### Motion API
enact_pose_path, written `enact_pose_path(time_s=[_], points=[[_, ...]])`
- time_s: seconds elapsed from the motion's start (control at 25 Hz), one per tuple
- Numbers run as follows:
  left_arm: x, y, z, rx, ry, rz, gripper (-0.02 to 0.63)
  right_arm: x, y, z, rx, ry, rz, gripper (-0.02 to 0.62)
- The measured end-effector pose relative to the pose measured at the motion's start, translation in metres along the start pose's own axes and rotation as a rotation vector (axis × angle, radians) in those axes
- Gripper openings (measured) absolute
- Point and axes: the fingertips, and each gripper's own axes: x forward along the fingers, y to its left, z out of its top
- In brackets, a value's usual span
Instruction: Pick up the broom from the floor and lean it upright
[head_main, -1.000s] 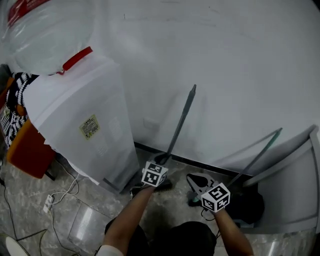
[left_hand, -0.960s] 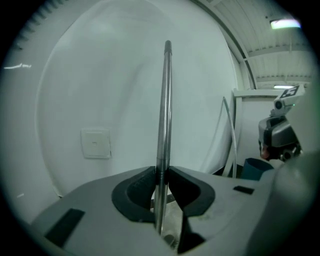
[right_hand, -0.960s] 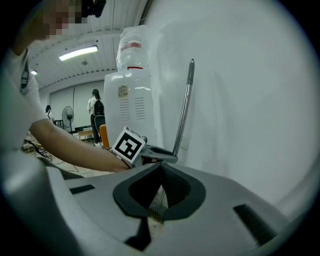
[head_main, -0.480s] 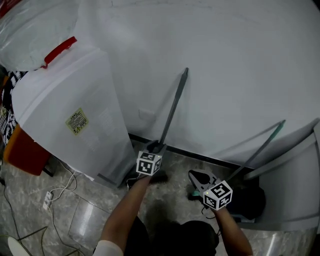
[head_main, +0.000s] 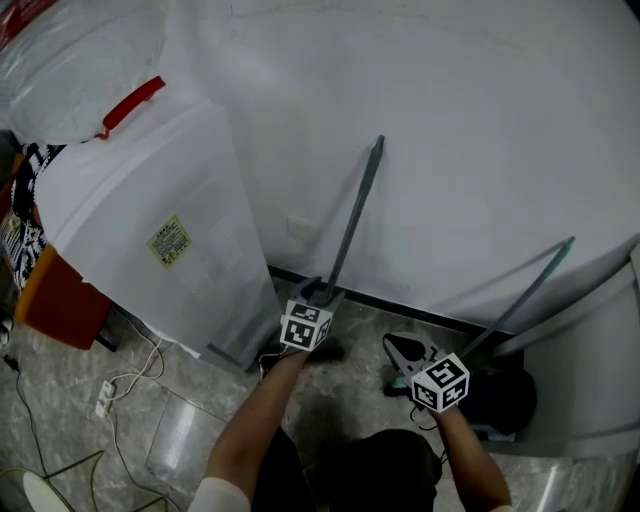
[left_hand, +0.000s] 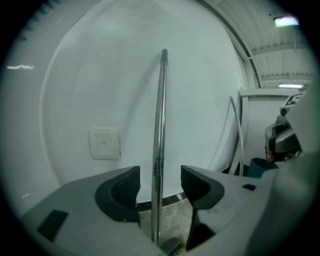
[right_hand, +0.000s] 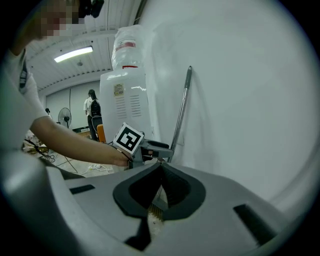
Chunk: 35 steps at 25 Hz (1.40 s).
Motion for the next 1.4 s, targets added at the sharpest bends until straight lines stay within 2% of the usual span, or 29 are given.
enact_pose_path(time_s=[0.12, 0.32, 0.64, 0.8, 1.0, 1.4], points=[[-0.014, -0.006, -0.004, 0.037, -0.002, -0.008, 0.233, -0.006, -0.001, 0.005, -0.022, 0.026, -0.017, 0.0], [-0.045, -0.004, -0.001, 0.034, -0.04, -0.018, 0.232, -0.011, 0.004, 0.013, -0.054, 0.053, -0.046, 0.0], [-0.08, -0.029, -0.011, 0.122, -0.045, -0.173, 0.126, -0.006, 0.008, 0.01, 0.02, 0.045, -0.079, 0.0], [-0.09, -0.046, -0.035, 0.117, -0.001, -0.218, 0.09, 0.004, 0.003, -0.007, 0.052, 0.056, -0.104, 0.0], [-0.102, -0.063, -0.039, 0.122, 0.007, -0.296, 0.025, 0.005, 0.011, -0.016, 0.046, 0.042, -0.065, 0.0], [-0.1, -0.074, -0.047, 0.085, -0.056, -0.349, 0.012, 0.013, 0.005, -0.044, 0.084, 0.012, -0.058, 0.0]])
